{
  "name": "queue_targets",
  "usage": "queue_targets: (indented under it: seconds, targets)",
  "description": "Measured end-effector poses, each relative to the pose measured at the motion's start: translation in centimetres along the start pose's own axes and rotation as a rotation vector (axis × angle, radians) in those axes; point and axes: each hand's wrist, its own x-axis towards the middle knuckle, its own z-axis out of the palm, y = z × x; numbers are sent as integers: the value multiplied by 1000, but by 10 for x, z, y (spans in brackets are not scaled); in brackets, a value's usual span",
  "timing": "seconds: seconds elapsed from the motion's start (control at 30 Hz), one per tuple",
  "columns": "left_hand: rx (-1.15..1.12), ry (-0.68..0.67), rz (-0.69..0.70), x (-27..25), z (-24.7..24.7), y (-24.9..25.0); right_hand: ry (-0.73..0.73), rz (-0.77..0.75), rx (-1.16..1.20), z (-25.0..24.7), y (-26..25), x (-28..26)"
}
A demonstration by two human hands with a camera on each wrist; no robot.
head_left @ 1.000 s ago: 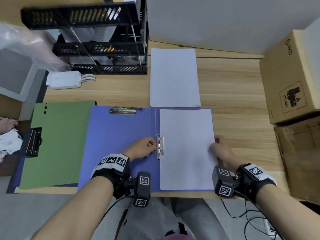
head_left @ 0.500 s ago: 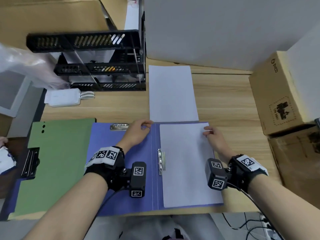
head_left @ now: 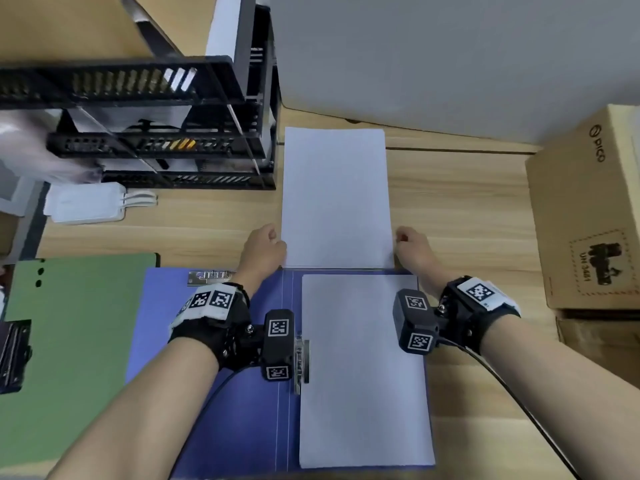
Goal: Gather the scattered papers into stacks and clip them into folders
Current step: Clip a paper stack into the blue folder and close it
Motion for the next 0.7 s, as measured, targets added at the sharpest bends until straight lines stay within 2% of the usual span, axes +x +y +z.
queue_targets:
  seconds: [0.17,0.3,0.5,0.7]
  targets:
    - [-87,26,-17,7,11,2,-16,-3,-18,11,14,31]
    - [-131,63,-41,6,12,7,-2,18,77,11,8,20]
    - [-182,75,-61,5,9,8,49,-87,159,9,-12,-4]
    - [-228,62,-89,6,7,3,-91,-44,234,15,-16,3]
